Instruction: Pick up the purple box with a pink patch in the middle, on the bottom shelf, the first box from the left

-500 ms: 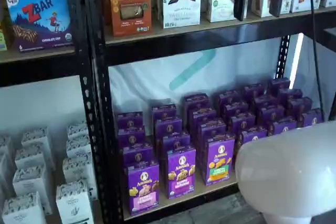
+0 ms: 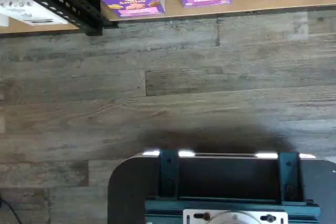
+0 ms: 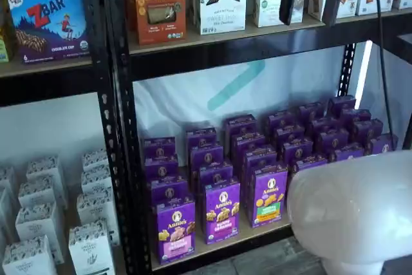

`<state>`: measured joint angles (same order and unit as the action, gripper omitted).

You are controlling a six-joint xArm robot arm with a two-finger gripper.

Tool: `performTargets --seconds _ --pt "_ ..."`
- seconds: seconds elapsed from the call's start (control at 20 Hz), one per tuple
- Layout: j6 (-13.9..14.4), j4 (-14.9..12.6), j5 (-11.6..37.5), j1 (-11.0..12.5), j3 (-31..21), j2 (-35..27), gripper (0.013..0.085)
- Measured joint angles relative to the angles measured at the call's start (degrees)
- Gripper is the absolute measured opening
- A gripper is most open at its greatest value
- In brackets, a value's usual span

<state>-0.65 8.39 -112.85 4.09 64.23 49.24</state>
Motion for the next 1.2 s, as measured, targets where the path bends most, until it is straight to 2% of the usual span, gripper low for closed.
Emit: performTargets --seconds 0.25,0.95,1.2 --pt "1.91 -2.44 2.19 -3.03 -2.15 0.22 0.085" --pt "4.08 -5.51 10.81 -6.51 -11.6 1.91 0.085" --pt "3.46 -3.34 13.83 -5.59 -15.26 1.99 0.085"
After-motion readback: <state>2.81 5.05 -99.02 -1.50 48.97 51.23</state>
